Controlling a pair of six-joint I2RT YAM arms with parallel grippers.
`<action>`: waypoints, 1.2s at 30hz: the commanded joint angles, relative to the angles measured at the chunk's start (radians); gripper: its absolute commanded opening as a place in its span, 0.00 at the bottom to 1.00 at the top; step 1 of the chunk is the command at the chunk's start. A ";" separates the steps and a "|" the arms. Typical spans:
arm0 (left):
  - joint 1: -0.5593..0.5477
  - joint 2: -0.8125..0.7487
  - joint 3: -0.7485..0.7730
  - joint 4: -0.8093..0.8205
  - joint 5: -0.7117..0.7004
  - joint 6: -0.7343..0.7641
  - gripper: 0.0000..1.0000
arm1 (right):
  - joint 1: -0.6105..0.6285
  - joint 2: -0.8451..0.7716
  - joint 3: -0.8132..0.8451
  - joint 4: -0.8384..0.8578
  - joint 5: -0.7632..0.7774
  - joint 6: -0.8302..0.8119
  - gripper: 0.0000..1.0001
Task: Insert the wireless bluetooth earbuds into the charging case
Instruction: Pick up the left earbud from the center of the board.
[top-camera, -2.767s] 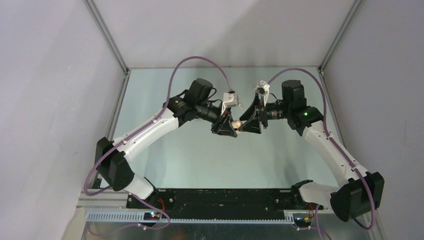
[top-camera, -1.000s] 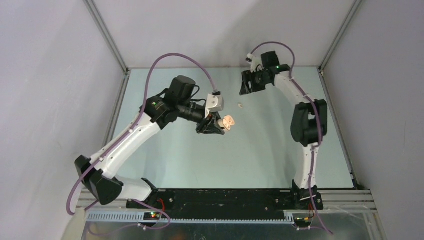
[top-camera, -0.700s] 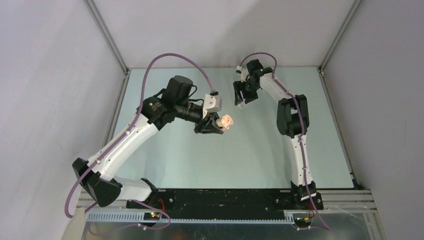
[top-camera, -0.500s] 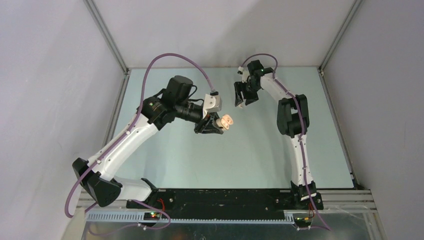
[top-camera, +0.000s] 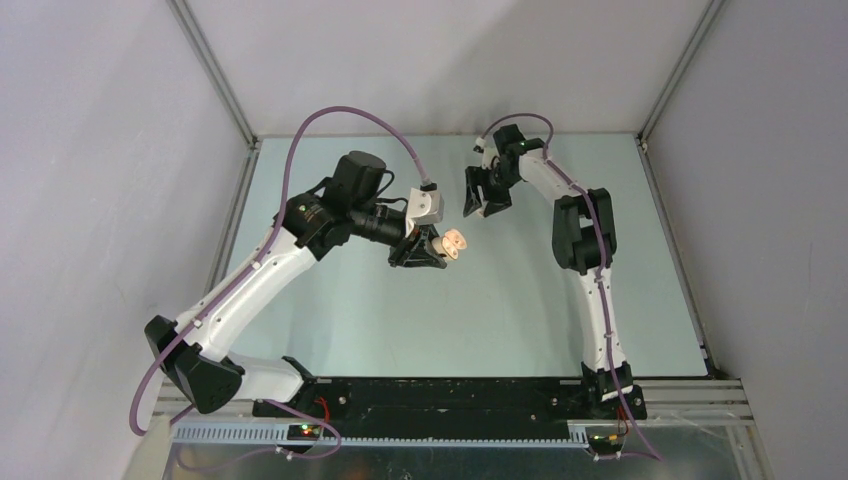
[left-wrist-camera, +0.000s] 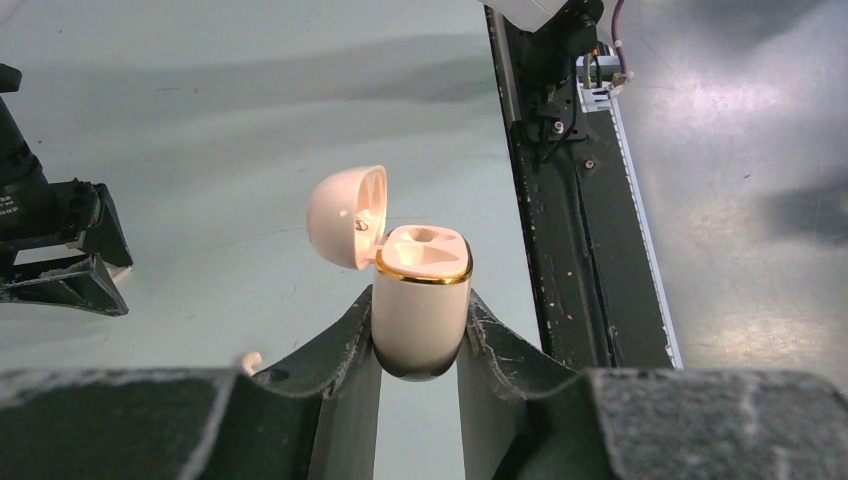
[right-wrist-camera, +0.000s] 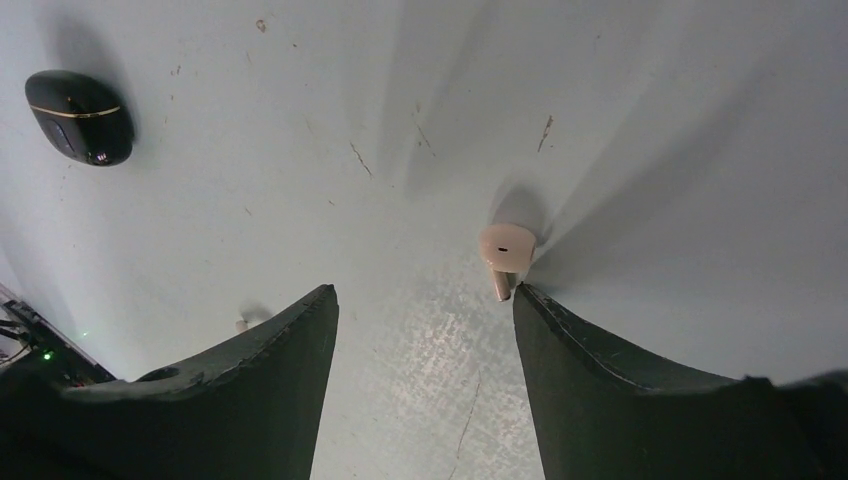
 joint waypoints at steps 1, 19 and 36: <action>0.004 -0.005 0.019 0.008 0.022 0.014 0.00 | 0.014 0.032 0.017 -0.002 -0.034 0.014 0.70; 0.002 -0.008 0.016 0.006 0.032 0.014 0.00 | 0.076 -0.039 0.116 -0.065 -0.148 -0.163 0.72; 0.002 0.011 0.024 -0.001 0.041 0.016 0.00 | 0.019 -0.065 0.041 0.099 0.251 -0.615 0.76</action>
